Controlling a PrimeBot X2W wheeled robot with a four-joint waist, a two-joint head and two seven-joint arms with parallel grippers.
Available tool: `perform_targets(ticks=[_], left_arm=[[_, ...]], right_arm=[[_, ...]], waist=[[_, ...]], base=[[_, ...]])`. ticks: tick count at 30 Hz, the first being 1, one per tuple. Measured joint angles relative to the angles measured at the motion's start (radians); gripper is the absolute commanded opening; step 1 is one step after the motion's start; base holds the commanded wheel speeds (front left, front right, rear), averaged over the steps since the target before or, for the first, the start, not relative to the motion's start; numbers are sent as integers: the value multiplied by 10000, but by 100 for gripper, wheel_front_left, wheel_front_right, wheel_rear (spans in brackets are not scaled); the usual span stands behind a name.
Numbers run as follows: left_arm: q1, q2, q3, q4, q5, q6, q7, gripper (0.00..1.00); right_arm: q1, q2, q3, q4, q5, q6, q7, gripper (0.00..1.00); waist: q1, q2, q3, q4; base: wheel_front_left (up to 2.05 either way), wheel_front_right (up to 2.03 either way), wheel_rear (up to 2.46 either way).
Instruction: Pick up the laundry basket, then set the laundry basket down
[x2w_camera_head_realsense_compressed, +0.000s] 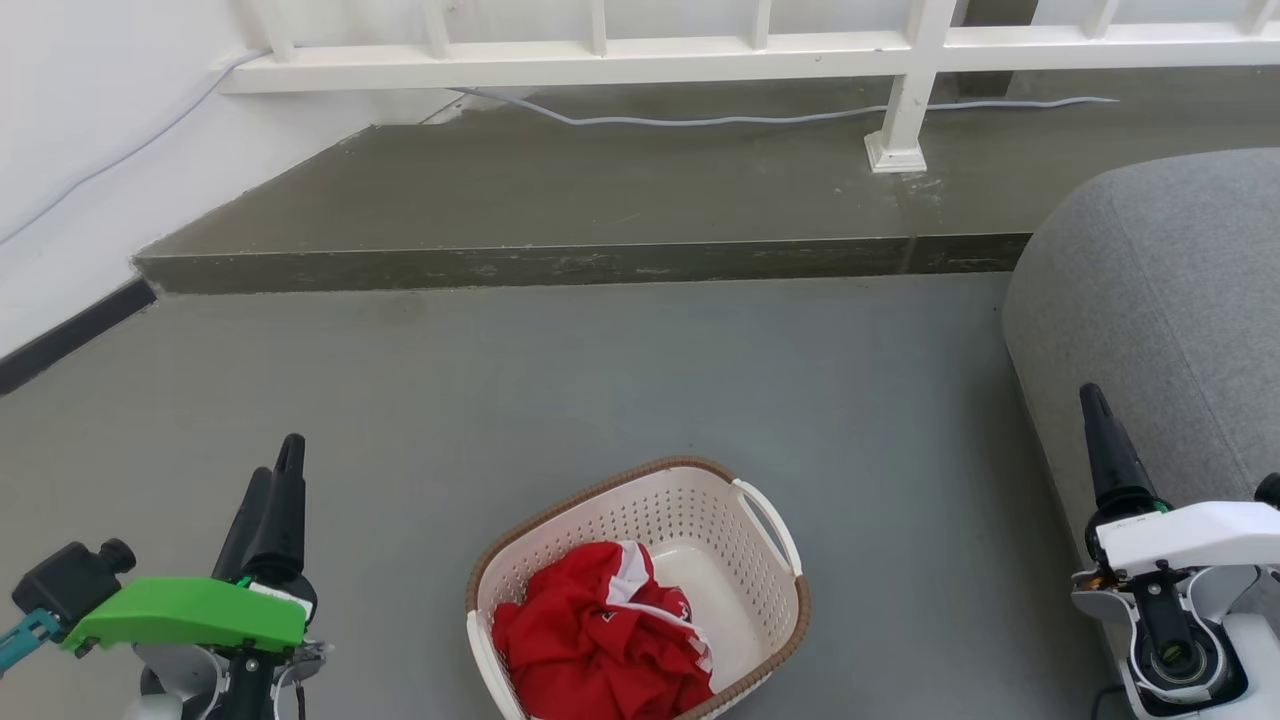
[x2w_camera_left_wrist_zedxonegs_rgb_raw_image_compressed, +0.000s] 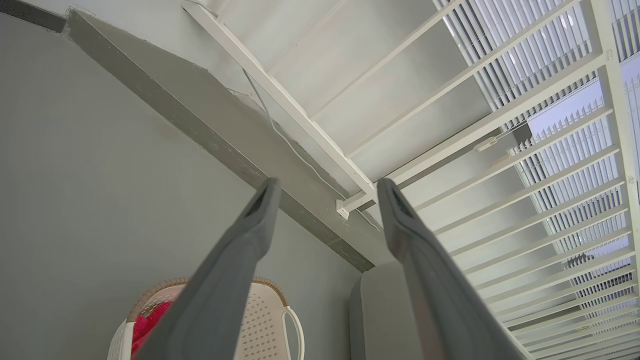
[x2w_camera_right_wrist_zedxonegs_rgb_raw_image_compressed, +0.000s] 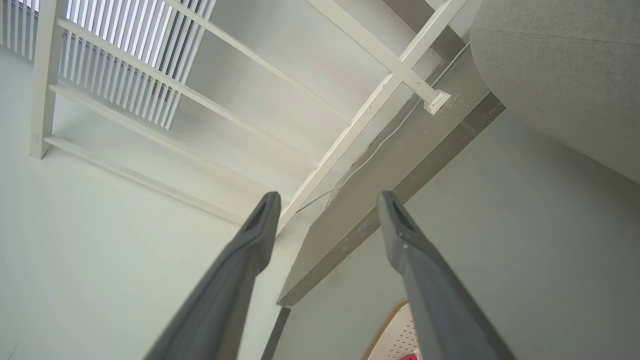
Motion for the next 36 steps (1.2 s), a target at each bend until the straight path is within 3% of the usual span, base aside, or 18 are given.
perform_targets(ticks=[22,36], left_arm=[[-110,832,-1407,-428,4054,849,-786,100],[-108,830,-2111,-462,5703,1417,-1051,100]], right_arm=[[-15,-625,1298,-389,-3814,-786,-777,100],[1,-844,1902,-420,-5812,-1221,-1269,100]], waist=[[0,0,-8,13],[0,0,25,23]], base=[[0,0,0],[0,0,0]])
